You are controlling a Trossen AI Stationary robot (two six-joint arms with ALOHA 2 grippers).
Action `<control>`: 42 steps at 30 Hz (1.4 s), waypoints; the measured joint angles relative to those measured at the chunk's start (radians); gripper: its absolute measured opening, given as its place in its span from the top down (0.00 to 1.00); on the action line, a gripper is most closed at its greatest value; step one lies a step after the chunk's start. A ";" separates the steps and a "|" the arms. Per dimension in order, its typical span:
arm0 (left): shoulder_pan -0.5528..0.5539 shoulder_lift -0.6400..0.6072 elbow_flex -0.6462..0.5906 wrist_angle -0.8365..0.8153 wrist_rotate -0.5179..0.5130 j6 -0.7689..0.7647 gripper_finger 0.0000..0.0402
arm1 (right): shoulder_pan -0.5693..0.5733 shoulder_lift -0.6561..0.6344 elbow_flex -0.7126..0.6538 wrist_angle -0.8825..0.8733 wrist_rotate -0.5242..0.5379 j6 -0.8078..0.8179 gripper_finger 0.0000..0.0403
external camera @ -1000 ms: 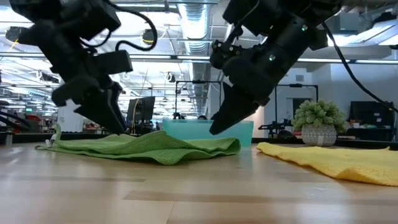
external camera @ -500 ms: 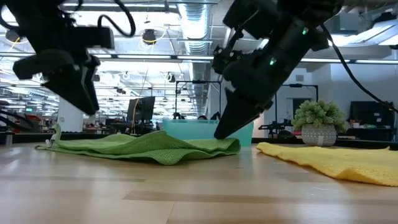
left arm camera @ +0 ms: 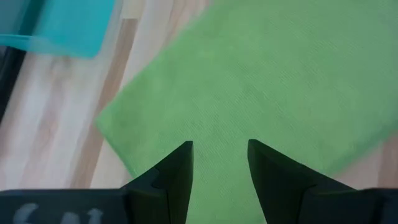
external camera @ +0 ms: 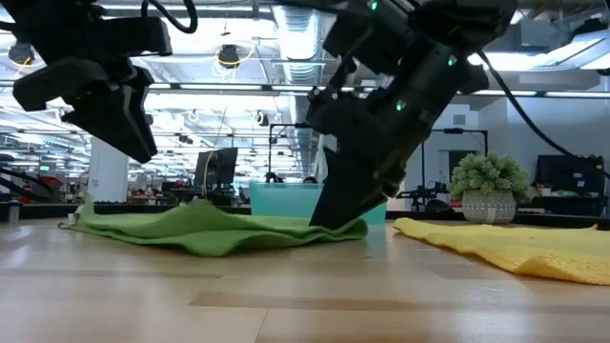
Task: Roll microfiber towels into tight, uniform cylinder then place into a basket
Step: Fold the green towel
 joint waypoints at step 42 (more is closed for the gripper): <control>0.317 0.019 -0.287 0.561 0.177 0.007 0.64 | 0.108 -0.104 0.175 -0.400 0.028 0.019 0.74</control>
